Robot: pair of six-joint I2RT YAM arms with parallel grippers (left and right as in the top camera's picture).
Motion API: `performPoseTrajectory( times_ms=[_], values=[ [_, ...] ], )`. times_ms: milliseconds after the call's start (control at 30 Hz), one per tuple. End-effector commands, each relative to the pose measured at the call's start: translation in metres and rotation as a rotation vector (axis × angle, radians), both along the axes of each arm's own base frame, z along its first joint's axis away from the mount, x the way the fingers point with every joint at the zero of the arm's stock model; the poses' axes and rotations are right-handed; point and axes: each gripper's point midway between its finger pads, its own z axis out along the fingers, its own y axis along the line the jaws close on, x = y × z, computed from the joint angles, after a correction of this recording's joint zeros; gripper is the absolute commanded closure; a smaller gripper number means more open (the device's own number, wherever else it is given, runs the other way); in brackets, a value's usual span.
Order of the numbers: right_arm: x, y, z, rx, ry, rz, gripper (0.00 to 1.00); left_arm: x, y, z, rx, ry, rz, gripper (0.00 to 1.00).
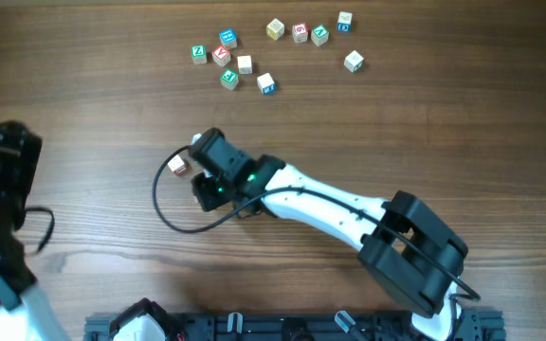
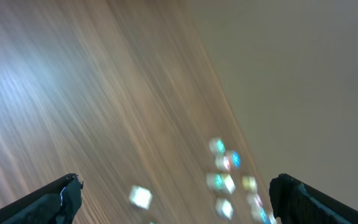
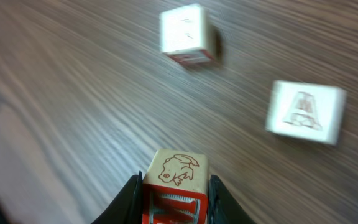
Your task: Form a circle
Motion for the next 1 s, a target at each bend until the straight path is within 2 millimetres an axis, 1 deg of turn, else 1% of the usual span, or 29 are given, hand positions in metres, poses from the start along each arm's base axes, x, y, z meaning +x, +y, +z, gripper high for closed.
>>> performPoseTrajectory(
  times_ms=[0, 67, 133, 200, 300, 533, 567, 633, 667, 700, 800, 900, 967],
  values=[
    [-0.007, 0.019, 0.005, 0.056, -0.017, 0.007, 0.79, 0.026, -0.027, -0.002, -0.164, -0.054, -0.174, 0.00],
    [-0.005, 0.023, 0.004, 0.056, -0.043, -0.023, 0.79, 0.028, -0.027, -0.006, -0.176, -0.044, -0.178, 0.00],
    [0.005, 0.017, -0.003, 0.028, -0.054, -0.120, 0.79, 0.027, -0.027, -0.006, -0.163, -0.041, -0.189, 0.00],
    [0.009, 0.016, -0.016, 0.021, -0.036, -0.170, 0.79, 0.026, -0.028, -0.006, -0.164, -0.040, -0.188, 0.00],
    [0.007, 0.018, -0.036, 0.010, 0.009, -0.197, 0.79, 0.026, -0.029, -0.005, -0.161, -0.043, -0.189, 0.00],
    [0.007, 0.017, -0.038, 0.008, 0.012, -0.195, 0.79, 0.024, -0.029, -0.007, -0.168, -0.033, -0.186, 0.00],
    [0.005, 0.015, -0.040, -0.002, 0.019, -0.196, 0.79, 0.023, -0.029, -0.008, -0.167, -0.027, -0.182, 0.00],
    [-0.006, 0.013, -0.046, -0.015, 0.091, -0.193, 0.79, 0.023, -0.029, -0.008, -0.143, -0.021, -0.202, 0.00],
    [-0.017, 0.015, -0.047, -0.009, 0.143, -0.158, 0.78, 0.023, -0.029, -0.008, -0.128, -0.018, -0.214, 0.00],
    [-0.023, 0.016, -0.047, -0.003, 0.171, -0.138, 0.75, 0.023, -0.029, -0.008, -0.129, -0.017, -0.214, 0.00],
    [-0.026, 0.018, -0.046, 0.006, 0.179, -0.119, 0.66, 0.023, -0.029, -0.009, -0.129, -0.017, -0.214, 0.00],
    [-0.029, 0.023, -0.043, 0.026, 0.196, -0.098, 0.62, 0.022, -0.029, -0.009, -0.126, -0.013, -0.213, 0.00],
    [-0.033, 0.025, -0.042, 0.039, 0.213, -0.082, 0.57, 0.022, -0.027, -0.010, -0.103, -0.005, -0.218, 0.00]
  ],
)
